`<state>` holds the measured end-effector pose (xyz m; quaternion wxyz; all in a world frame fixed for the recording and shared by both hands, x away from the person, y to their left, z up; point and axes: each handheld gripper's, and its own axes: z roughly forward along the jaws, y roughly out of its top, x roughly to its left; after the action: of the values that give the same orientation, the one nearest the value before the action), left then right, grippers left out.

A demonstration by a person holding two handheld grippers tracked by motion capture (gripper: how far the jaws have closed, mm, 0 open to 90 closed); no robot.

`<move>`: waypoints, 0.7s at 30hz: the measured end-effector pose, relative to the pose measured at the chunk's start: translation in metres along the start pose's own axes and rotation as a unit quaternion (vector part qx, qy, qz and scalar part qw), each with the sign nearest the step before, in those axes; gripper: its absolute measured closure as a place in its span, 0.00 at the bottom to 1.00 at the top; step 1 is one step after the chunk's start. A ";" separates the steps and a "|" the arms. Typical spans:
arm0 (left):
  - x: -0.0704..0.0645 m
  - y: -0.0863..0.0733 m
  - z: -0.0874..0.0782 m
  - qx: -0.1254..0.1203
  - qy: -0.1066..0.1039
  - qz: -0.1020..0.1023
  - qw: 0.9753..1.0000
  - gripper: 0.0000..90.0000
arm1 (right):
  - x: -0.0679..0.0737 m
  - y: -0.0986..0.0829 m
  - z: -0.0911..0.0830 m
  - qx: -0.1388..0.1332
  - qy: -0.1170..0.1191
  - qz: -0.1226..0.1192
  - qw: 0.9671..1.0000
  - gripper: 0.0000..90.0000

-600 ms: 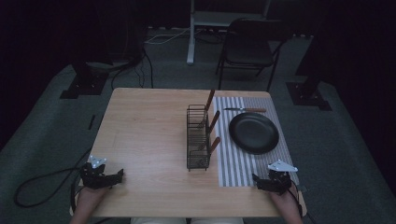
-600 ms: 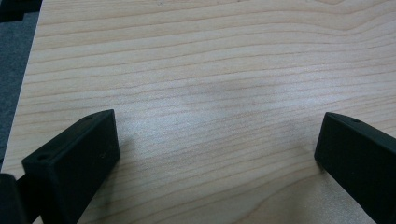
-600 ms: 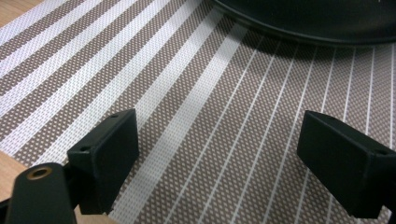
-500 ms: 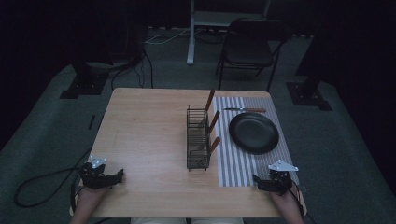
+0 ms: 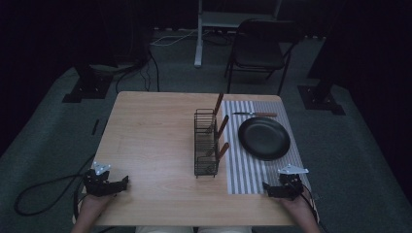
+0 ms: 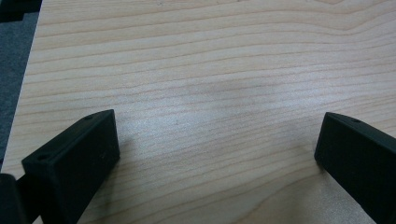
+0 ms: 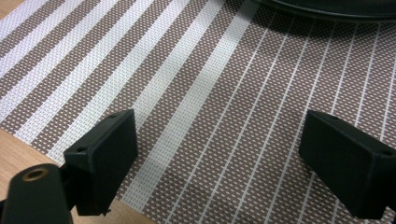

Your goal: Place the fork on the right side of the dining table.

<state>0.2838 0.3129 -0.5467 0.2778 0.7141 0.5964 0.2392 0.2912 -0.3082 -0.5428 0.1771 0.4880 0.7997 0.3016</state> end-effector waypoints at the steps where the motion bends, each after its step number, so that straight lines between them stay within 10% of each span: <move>1: 0.000 0.000 0.000 0.000 0.000 0.000 1.000 0.00 | 0.000 0.001 0.000 0.004 0.000 0.000 1.000 0.13; 21: 0.000 0.000 0.000 0.000 0.000 0.001 1.000 0.00 | 0.006 0.026 -0.011 0.001 0.026 0.005 1.000 0.18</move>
<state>0.2838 0.3129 -0.5468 0.2776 0.7144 0.5960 0.2395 0.2998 -0.2971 -0.5175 0.1539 0.4845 0.8018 0.3143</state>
